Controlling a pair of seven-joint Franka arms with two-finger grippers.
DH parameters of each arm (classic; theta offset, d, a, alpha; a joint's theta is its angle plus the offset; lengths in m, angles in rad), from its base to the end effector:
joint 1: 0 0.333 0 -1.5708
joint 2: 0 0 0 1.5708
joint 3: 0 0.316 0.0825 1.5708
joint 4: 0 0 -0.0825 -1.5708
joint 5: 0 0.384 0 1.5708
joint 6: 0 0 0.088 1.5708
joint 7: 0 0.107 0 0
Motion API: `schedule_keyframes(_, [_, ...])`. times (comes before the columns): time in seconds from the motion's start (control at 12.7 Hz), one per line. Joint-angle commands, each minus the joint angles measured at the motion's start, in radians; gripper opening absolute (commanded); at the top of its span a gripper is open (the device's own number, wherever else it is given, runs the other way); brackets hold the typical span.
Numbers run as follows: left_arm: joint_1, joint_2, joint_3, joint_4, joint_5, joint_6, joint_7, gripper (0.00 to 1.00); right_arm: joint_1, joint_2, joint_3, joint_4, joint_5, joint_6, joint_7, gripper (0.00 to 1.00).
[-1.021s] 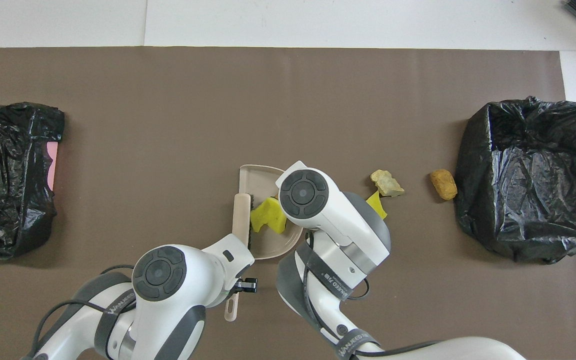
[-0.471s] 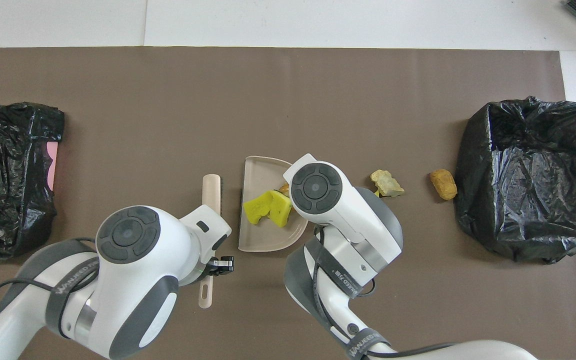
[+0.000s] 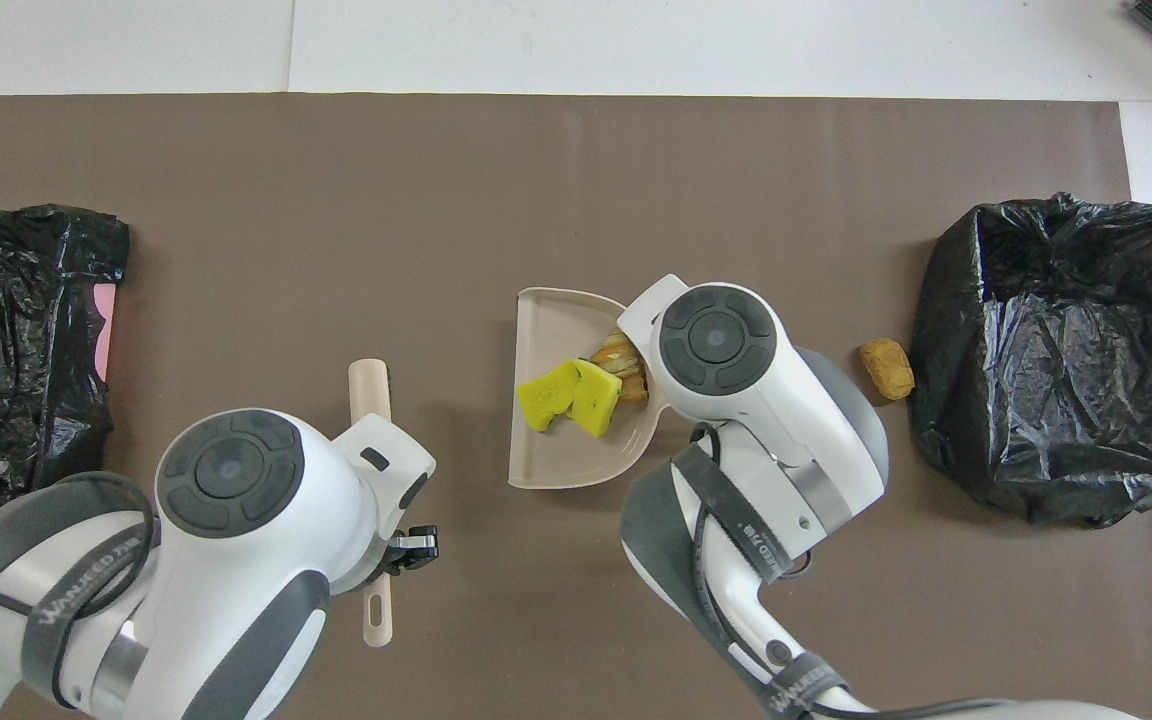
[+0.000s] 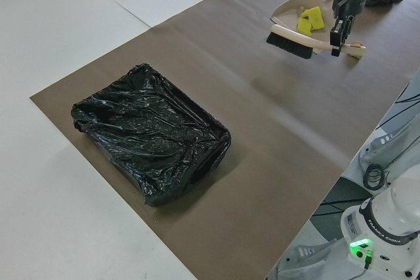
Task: Sweep and dump trash in bin
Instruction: 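Carry the dustpan with the right gripper toward the bin farther along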
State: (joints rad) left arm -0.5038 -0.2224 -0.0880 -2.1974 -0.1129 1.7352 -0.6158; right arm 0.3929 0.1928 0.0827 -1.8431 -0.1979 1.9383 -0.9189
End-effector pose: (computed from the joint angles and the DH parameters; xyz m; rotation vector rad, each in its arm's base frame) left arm 0.3725 -0.2645 0.4593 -3.0542 -0.0924 0.3815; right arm 0.5400 0.2606 0.4151 2.2180 2.0130 -0.1954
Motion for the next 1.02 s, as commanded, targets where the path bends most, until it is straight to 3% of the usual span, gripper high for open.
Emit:
schedule_keyframes(0.0, [-0.114, -0.089, 0.002, -0.094, 0.006, 0.035, -0.119, 0.00, -0.103, -0.035, 0.011, 0.047, 0.046, -0.080, -0.162, 0.00])
schedule_keyframes(0.31, [-0.323, 0.006, 0.002, -0.136, -0.022, 0.294, -0.303, 0.00, -0.259, -0.044, 0.005, 0.093, 0.048, -0.146, -0.337, 0.00])
schedule_keyframes(0.63, [-0.354, 0.096, 0.002, -0.137, -0.158, 0.421, -0.200, 0.00, -0.432, -0.067, -0.001, 0.108, 0.037, -0.156, -0.484, 0.00])
schedule_keyframes(0.94, [-0.352, 0.103, 0.002, -0.148, -0.215, 0.425, -0.084, 0.00, -0.604, -0.066, -0.003, 0.122, 0.017, -0.141, -0.670, 0.00])
